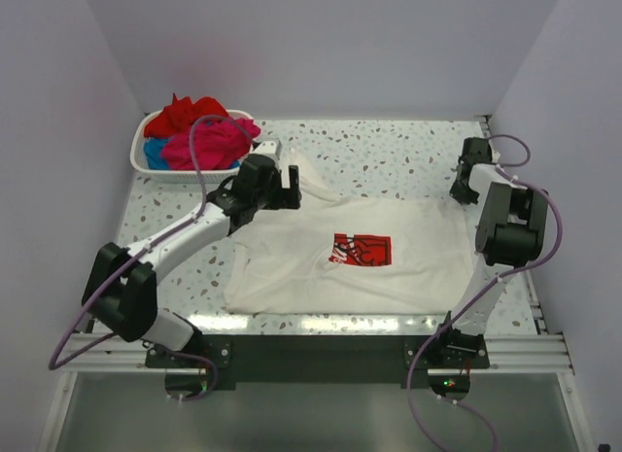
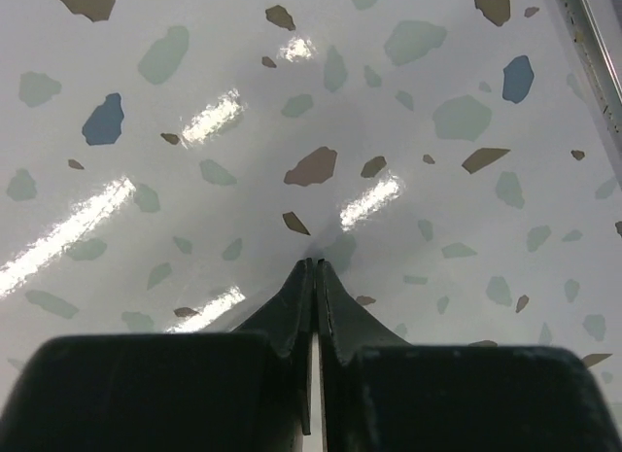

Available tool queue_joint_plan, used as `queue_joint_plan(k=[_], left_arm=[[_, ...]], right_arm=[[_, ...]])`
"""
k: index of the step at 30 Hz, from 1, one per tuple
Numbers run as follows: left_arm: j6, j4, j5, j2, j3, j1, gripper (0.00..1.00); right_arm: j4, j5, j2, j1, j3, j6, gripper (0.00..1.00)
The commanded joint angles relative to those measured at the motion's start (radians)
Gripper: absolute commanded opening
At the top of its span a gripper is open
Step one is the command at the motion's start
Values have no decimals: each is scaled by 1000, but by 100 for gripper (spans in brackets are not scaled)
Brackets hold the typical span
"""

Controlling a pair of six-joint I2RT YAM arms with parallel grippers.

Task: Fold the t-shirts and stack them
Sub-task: Fold the tshirt

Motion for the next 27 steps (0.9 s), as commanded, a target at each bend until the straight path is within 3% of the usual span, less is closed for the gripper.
queue_joint_plan(k=[1, 7, 16, 27], left_arm=[[39, 48, -71, 164, 145, 16, 100], [62, 42, -84, 479, 450, 25, 93], [85, -13, -137, 774, 743, 33, 77], [96, -9, -167, 814, 721, 37, 62]], right_arm=[[-20, 3, -51, -7, -44, 5, 0], [-9, -34, -87, -12, -77, 17, 0], [9, -100, -84, -13, -92, 17, 0], [6, -126, -75, -15, -86, 16, 0]])
